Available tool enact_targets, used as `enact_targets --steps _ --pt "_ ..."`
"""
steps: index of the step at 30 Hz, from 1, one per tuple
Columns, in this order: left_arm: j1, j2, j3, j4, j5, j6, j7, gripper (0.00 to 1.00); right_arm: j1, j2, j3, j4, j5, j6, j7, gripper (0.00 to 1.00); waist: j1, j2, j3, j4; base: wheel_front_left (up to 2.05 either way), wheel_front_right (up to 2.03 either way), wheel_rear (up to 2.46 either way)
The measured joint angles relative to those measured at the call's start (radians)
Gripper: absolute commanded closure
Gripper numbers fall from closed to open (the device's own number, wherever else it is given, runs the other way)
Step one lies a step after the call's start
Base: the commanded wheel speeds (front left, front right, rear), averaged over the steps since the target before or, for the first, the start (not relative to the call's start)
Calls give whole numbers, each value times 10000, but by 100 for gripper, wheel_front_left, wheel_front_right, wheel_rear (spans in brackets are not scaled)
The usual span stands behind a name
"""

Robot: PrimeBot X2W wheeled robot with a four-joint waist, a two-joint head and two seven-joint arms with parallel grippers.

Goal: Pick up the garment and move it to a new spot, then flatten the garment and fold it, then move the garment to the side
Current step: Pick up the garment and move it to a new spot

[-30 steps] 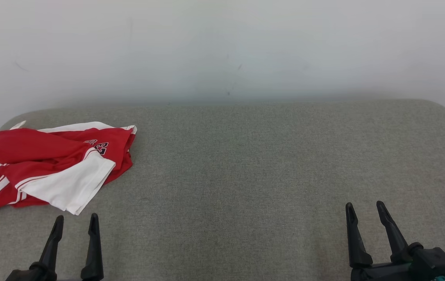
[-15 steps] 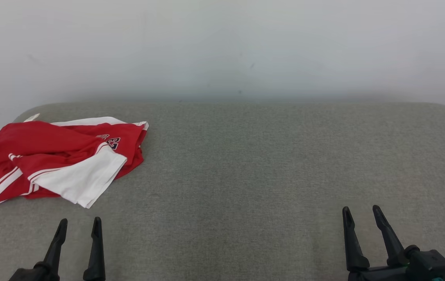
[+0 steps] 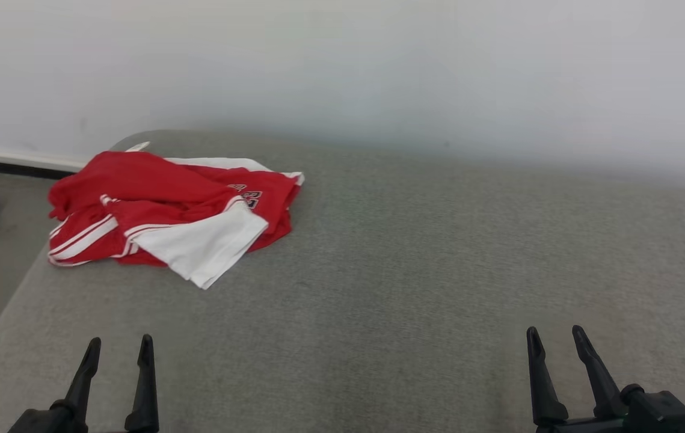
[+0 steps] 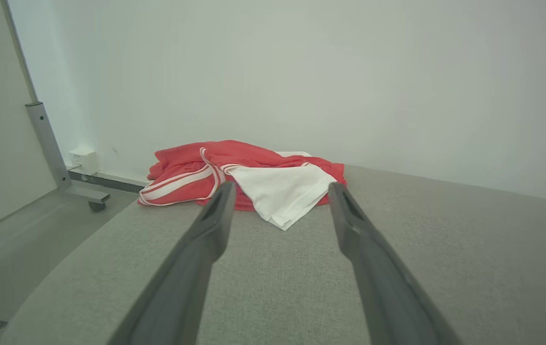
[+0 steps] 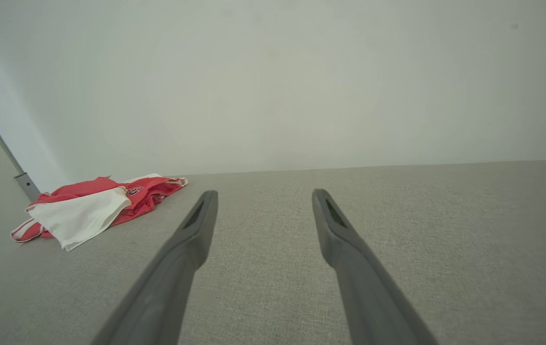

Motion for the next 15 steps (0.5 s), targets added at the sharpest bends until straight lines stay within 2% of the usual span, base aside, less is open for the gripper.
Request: enact_targets --steps 15 --pt "9 69 134 102 -79 290 -77 0 -110 2 203 98 -33 0 13 0 0 0 182 2148 0 0 0"
